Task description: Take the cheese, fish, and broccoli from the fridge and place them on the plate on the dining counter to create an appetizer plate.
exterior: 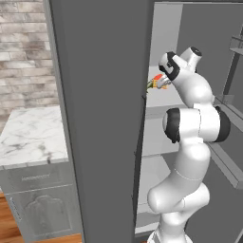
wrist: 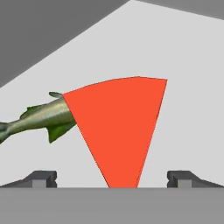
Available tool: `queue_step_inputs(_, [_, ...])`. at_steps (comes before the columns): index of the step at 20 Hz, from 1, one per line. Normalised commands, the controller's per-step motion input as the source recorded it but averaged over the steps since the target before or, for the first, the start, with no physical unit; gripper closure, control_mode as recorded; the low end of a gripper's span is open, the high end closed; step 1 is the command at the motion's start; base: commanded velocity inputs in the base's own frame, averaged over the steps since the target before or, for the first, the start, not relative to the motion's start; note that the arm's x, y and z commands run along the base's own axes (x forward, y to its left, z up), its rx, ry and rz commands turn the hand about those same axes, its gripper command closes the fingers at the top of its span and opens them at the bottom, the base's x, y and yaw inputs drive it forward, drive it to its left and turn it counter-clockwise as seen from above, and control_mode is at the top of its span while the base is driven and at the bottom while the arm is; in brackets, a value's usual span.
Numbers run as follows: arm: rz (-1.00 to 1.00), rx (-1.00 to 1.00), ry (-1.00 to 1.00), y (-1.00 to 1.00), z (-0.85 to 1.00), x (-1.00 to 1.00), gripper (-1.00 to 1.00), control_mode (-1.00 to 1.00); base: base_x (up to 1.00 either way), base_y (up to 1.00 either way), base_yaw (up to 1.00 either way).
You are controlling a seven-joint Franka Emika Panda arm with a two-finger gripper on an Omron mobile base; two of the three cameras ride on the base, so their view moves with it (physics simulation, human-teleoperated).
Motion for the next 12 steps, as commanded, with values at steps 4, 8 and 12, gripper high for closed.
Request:
queue_step_inputs(4, [0.03, 0.0, 0.0, 0.0, 0.0, 0.0, 1.0, -1.0, 0.0, 0.0, 0.0])
queue_step_inputs(8, [0.03, 0.0, 0.0, 0.1, -0.09, 0.0, 1.0, -1.0, 0.0, 0.0, 0.0])
queue_step_inputs(12, [0.05, 0.0, 0.0, 0.12, -0.16, 0.0, 1.0, -1.0, 0.0, 0.0, 0.0])
